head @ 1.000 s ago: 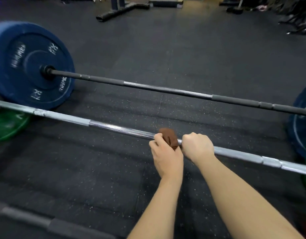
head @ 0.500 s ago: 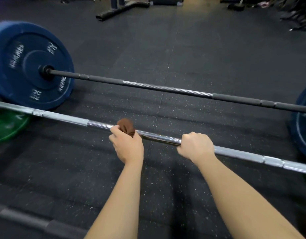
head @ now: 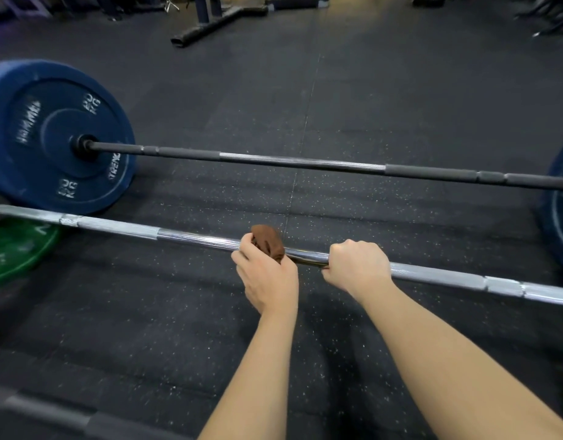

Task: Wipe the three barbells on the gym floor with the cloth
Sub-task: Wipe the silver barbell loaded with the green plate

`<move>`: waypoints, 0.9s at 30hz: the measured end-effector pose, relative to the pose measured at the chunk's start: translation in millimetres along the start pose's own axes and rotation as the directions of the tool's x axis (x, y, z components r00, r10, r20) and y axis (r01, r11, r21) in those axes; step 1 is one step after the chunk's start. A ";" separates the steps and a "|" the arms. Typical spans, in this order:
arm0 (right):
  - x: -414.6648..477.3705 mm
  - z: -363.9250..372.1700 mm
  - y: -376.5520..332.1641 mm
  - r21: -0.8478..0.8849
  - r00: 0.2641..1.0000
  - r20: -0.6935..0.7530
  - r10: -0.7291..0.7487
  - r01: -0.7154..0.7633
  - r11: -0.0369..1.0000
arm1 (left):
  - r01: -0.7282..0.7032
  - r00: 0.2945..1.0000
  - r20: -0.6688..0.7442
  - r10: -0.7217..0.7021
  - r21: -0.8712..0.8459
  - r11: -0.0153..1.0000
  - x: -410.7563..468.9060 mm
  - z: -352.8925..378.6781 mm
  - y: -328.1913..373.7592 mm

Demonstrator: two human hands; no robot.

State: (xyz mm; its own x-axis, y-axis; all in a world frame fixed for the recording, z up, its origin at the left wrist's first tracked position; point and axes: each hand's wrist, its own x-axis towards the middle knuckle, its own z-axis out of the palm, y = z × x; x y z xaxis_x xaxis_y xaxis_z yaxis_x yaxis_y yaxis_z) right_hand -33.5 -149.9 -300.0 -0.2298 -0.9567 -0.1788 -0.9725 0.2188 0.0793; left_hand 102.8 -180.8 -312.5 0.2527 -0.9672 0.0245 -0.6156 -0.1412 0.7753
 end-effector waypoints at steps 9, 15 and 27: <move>1.4 1.9 0.7 -0.008 1.000 -0.009 -0.005 0.005 1.000 | 0.129 0.990 -0.088 -0.112 0.213 0.968 82.1 -30.9 -20.5; 0.4 -1.1 -3.0 -0.026 1.000 -0.007 0.024 -0.024 0.999 | 0.147 0.984 0.069 -0.167 0.237 0.960 83.4 -45.3 -13.4; 51.2 -26.7 -108.3 0.116 0.987 0.052 -0.155 0.148 0.982 | 0.200 0.969 0.142 -0.204 0.044 0.979 85.6 -57.9 -22.2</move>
State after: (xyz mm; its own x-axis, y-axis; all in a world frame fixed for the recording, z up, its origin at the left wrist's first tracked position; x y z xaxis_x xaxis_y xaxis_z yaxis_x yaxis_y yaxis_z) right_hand 61.0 -227.7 -291.6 -0.0784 -0.9676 -0.2400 -0.9934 0.0961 -0.0627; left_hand 181.3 -248.2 -291.1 0.2639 -0.9381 -0.2242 -0.5849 -0.3405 0.7361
